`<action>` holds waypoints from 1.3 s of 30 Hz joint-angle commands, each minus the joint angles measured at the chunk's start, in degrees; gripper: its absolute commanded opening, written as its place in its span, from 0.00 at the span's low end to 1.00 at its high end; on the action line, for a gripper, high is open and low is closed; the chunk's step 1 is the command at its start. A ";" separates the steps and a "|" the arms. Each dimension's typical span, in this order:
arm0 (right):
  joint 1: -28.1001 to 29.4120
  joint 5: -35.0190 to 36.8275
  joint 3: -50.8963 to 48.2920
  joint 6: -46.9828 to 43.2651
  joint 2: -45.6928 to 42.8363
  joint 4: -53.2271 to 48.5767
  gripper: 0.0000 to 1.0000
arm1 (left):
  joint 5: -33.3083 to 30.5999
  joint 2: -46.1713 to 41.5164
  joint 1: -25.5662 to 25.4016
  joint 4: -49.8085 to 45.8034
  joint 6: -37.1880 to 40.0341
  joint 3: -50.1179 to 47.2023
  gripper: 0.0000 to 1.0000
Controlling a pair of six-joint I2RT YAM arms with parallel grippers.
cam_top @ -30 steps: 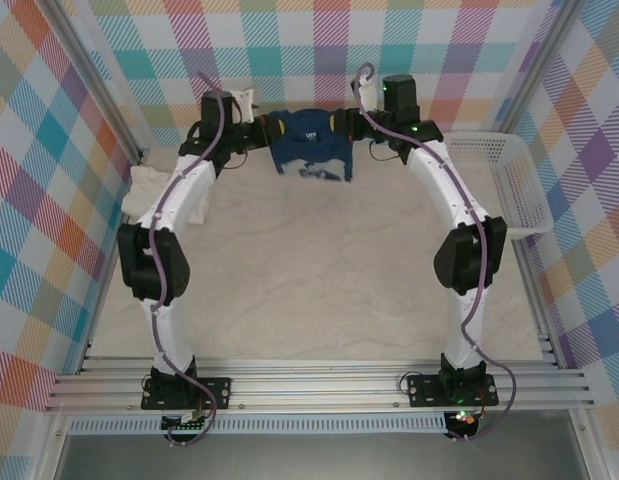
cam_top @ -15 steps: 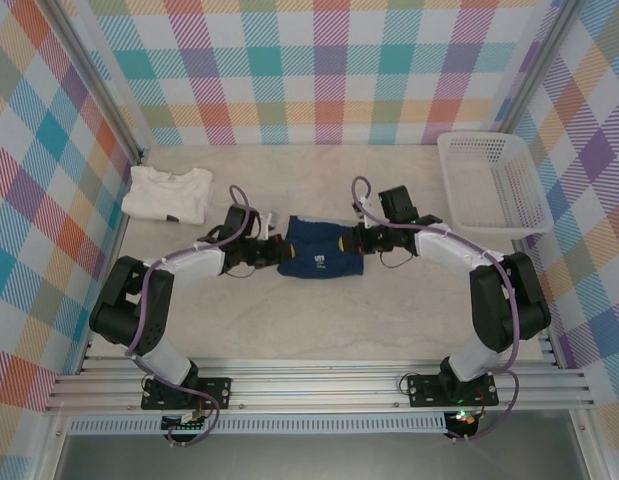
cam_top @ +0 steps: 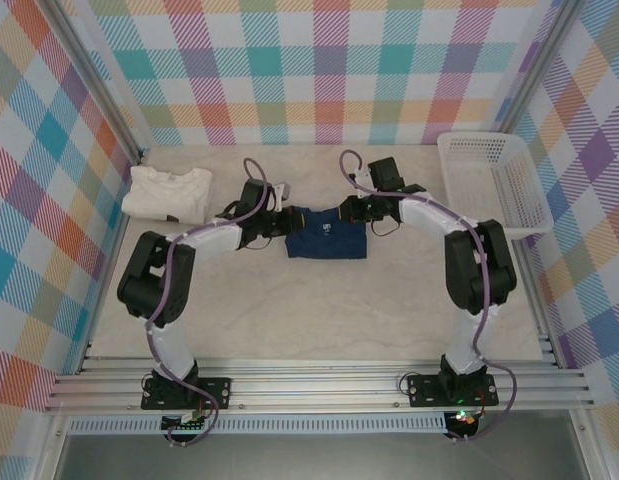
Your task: Fold the inside-out t-shirt
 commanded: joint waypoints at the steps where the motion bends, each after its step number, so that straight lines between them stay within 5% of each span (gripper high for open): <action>1: -1.13 3.06 4.41 -2.48 5.17 -2.37 0.12 | -3.23 4.89 1.54 -2.00 2.59 4.05 0.04; 5: -2.03 3.49 12.23 -3.58 12.58 -2.84 0.20 | -4.46 9.08 3.00 0.82 2.10 6.42 0.12; 9: -3.30 3.37 18.06 -3.25 16.14 -5.02 0.35 | -4.75 12.95 4.12 -0.33 1.55 11.66 0.33; 18: -6.43 2.79 15.24 -4.36 7.32 -7.62 0.54 | -7.51 6.84 6.33 -4.03 1.82 10.08 0.65; 22: -6.41 0.07 6.43 0.23 2.06 -7.05 0.66 | 0.40 4.49 6.33 -6.05 0.58 6.23 0.85; 31: -5.13 -6.36 0.75 8.76 5.10 -1.44 0.75 | 8.26 10.47 5.06 -9.49 0.20 8.88 0.91; 39: -4.39 -7.57 -0.76 11.21 8.90 1.47 0.68 | 9.01 14.48 1.78 -9.46 -0.15 10.80 0.92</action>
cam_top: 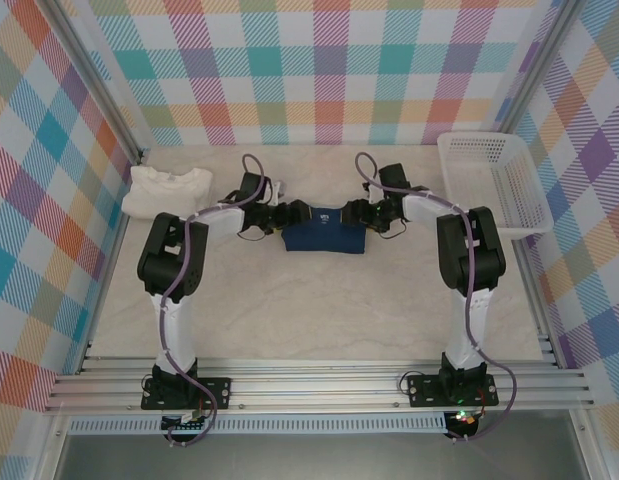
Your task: Fold the inside-out t-shirt
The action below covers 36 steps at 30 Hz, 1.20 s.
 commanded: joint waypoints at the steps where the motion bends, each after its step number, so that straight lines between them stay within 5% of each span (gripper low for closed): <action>1: 0.45 -2.11 -1.88 2.36 1.18 2.84 0.66 | 2.26 3.05 -2.25 -1.89 -0.80 0.54 0.91; 8: 0.62 -3.02 -4.65 4.08 0.97 5.44 0.56 | 4.92 4.65 -3.79 1.90 -2.57 1.43 0.78; 17: 0.80 -3.35 -4.53 4.57 0.80 5.84 0.52 | 5.90 5.87 -4.07 4.54 -3.95 4.05 0.32; 22: 0.63 -0.55 -3.34 1.88 -3.00 2.67 0.59 | 3.73 3.54 -2.82 -2.70 2.50 6.81 0.02; 31: 0.45 7.61 -10.02 -2.79 -17.99 -0.54 0.68 | -5.67 -6.49 3.18 -27.94 23.22 12.23 0.00; 36: 0.51 4.83 -15.31 -1.42 -23.79 2.73 0.69 | -14.65 -10.41 6.81 -35.80 31.10 16.88 0.00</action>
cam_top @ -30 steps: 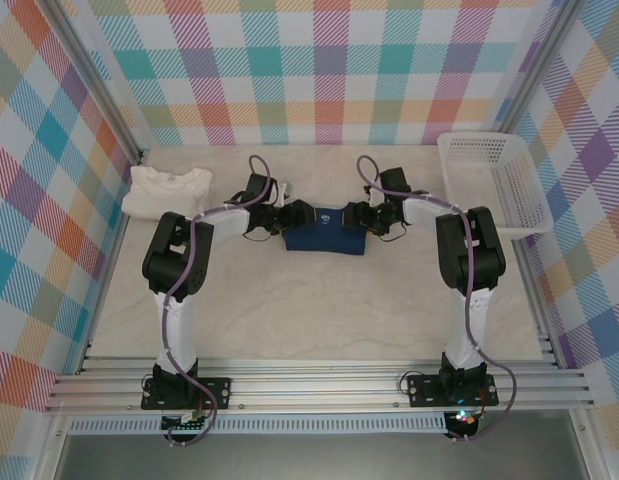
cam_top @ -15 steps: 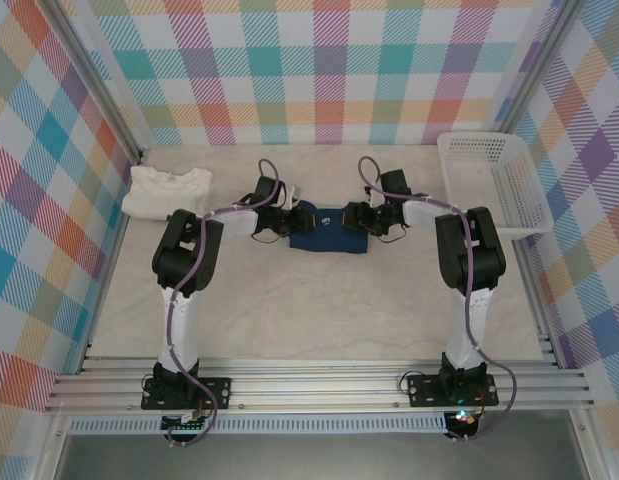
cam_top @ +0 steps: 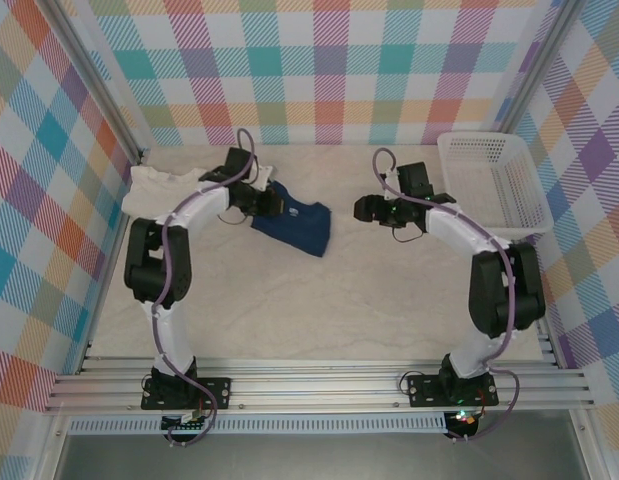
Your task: Fold the inside-out t-shirt
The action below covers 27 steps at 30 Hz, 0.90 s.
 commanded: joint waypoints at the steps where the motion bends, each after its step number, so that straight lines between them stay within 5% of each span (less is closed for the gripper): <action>1: 0.44 -2.15 -3.58 -0.05 -2.01 1.88 0.69 | -9.52 -4.71 2.26 -9.83 10.41 5.29 0.00; 7: 0.58 -6.97 -8.02 2.74 -3.33 5.47 0.68 | -17.47 -5.85 5.53 -13.61 22.60 12.02 0.00; 19: 0.75 -8.78 -8.24 3.80 -0.99 6.65 0.68 | -9.50 1.66 16.83 -25.98 31.81 31.50 0.00; 27: 1.01 -8.07 -8.13 3.31 -2.40 5.87 0.67 | -3.52 6.54 23.65 -25.42 32.49 34.35 0.00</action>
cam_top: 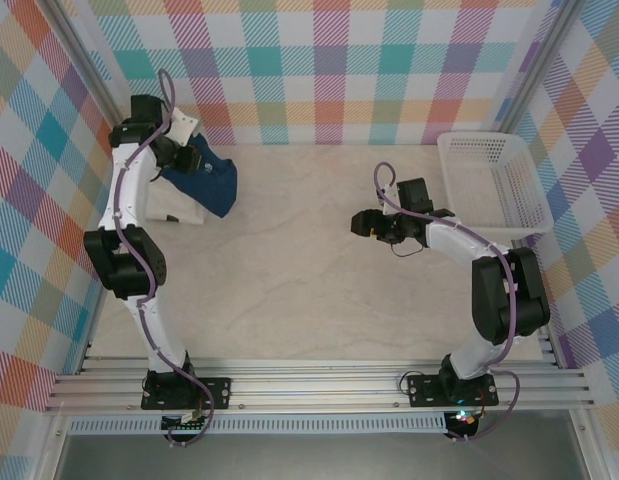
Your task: Fold the inside-out t-shirt
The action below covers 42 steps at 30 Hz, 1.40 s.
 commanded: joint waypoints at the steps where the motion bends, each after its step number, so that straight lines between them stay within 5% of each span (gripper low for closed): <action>1: 0.51 -0.59 -0.04 -0.31 -1.05 0.36 0.68 | 4.49 2.74 3.11 -0.91 1.70 3.08 0.00; 12: 1.48 0.45 0.13 -1.08 -1.62 -0.26 0.67 | 4.55 13.09 9.08 -0.58 1.22 10.79 0.00; 19: 2.07 1.91 0.83 -1.85 -1.75 -1.40 0.67 | -6.78 19.17 11.85 5.59 -1.67 11.62 0.08; 24: 2.42 2.62 0.93 -2.16 -1.92 -2.49 0.67 | -16.35 24.65 11.97 6.80 -5.07 16.07 0.37; 29: 2.60 3.28 0.65 -2.01 -3.32 -2.66 0.68 | -16.48 22.89 11.78 5.90 -9.70 17.16 0.69; 37: 3.37 6.78 1.05 -3.50 -5.82 -3.75 0.69 | -15.54 11.59 11.59 4.63 -20.14 13.47 0.90; 42: 3.48 16.82 1.14 -7.57 -10.65 -6.84 0.73 | -14.69 -3.88 11.02 12.57 -29.44 -4.53 0.95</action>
